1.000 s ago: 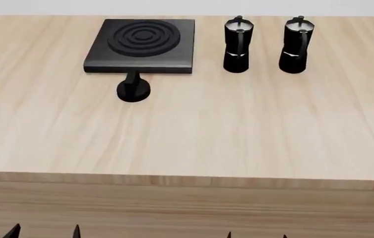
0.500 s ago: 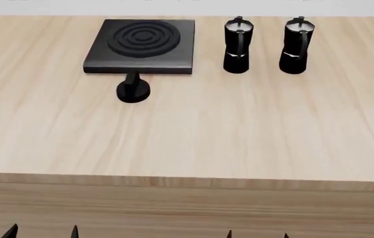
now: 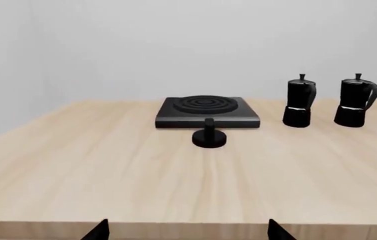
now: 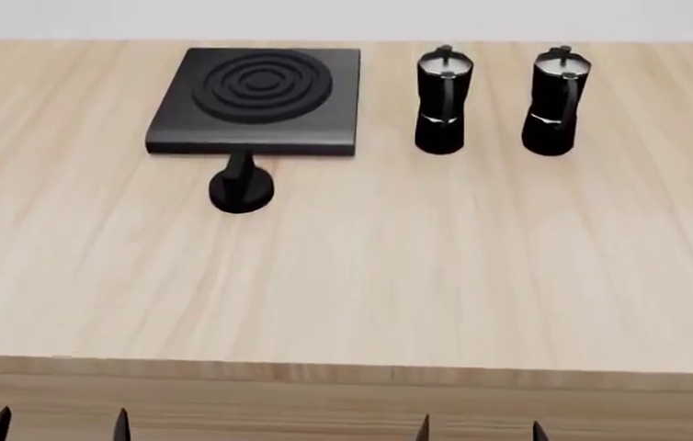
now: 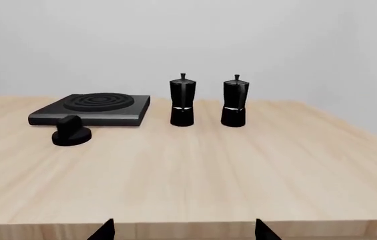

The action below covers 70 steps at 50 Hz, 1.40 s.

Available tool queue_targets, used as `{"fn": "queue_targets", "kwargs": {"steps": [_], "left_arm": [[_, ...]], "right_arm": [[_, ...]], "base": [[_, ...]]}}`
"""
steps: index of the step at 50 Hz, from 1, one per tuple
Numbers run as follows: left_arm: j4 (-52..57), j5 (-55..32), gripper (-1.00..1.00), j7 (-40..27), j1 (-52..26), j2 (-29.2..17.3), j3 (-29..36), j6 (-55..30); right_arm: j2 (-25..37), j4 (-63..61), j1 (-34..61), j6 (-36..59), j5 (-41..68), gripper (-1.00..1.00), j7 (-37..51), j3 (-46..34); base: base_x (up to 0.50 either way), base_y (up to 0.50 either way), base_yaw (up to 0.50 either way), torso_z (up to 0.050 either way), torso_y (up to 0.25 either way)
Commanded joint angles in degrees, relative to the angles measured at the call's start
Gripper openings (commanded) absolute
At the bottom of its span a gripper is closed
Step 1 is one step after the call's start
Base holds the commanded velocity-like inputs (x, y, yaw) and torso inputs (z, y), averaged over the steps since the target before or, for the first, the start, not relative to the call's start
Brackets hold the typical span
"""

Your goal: Put the right moka pot on the stove.

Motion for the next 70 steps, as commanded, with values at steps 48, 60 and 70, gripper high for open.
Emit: {"fn": "queue_targets", "kwargs": {"steps": [48, 60, 70], "left_arm": [[8.4, -1.7, 1.0, -4.0, 1.4, -3.7, 2.1, -3.6], [7.2, -1.4, 1.0, -4.4, 1.1, -3.9, 3.1, -2.7], [8.9, -1.7, 1.0, -5.1, 0.7, -4.4, 3.5, -4.4]], "right_arm": [[2.2, -5.0, -1.0, 1.1, 1.1, 1.0, 3.2, -2.3], [2.5, -4.1, -1.0, 0.4, 2.6, 1.0, 3.1, -2.1], [2.6, -2.6, -0.4, 0.3, 2.8, 1.0, 3.4, -2.4]], "base": [[0.16, 0.02, 0.0, 0.0, 0.0], [0.16, 0.01, 0.0, 0.0, 0.0], [0.09, -0.01, 0.0, 0.0, 0.0]]}}
